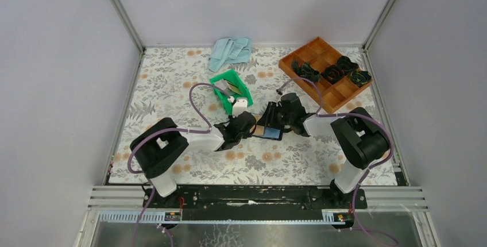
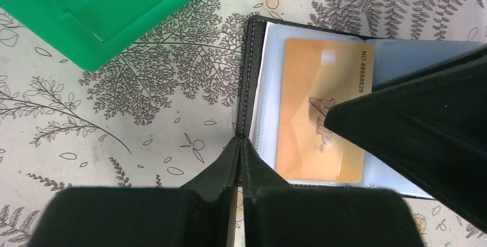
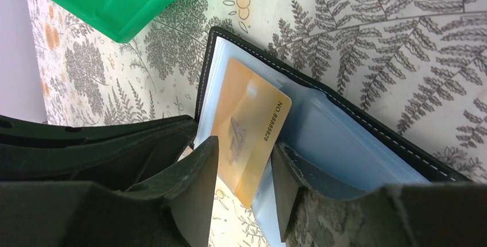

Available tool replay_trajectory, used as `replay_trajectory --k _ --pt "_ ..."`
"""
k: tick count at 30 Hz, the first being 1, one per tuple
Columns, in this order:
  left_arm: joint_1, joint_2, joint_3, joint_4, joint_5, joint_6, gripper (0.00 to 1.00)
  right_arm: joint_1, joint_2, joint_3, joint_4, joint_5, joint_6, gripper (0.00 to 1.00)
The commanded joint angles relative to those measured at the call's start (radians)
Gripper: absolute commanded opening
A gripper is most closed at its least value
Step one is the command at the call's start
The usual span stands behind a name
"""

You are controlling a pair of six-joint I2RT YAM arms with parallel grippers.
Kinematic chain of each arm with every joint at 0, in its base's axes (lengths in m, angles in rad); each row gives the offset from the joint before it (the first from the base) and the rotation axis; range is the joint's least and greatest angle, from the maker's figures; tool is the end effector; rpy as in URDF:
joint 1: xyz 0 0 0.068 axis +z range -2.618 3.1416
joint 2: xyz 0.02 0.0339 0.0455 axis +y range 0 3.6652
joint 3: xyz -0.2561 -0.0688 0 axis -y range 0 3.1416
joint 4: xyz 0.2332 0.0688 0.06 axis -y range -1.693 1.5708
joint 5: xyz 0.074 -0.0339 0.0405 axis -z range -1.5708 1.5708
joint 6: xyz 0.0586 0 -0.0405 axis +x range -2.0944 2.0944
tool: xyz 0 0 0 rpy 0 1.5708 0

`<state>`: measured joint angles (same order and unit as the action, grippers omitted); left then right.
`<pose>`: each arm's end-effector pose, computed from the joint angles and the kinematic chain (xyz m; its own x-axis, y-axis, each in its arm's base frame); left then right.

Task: Put the credit cards into the card holder
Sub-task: Insert the credit card into the card holder.

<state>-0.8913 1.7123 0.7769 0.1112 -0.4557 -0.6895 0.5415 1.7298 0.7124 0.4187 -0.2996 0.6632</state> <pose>0.2267 -0.2396 0.1220 -0.6808 -0.0663 -0.7295 0.1006 0.9780 -0.1828 0.2838 0.1909 0.1263 -0.8124 0.1978 -0.5486 -0.2554 0.7250 0.6396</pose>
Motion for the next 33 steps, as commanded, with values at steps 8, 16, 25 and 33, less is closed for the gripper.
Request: replay_trajectory --k 8,16,25,33 --pt "-0.006 0.027 -0.033 0.007 0.036 -0.016 0.06 0.015 -0.087 -0.023 -0.092 0.057 -0.038 0.47" --pt "-0.008 0.02 -0.047 0.017 0.054 -0.028 0.04 0.016 -0.111 -0.008 -0.156 0.095 -0.05 0.47" --pt "-0.032 0.032 -0.045 0.028 0.063 -0.036 0.01 0.015 -0.098 0.032 -0.206 0.093 -0.06 0.43" --pt "-0.059 0.049 -0.028 0.032 0.079 -0.036 0.0 0.016 -0.032 0.072 -0.208 0.068 -0.057 0.37"
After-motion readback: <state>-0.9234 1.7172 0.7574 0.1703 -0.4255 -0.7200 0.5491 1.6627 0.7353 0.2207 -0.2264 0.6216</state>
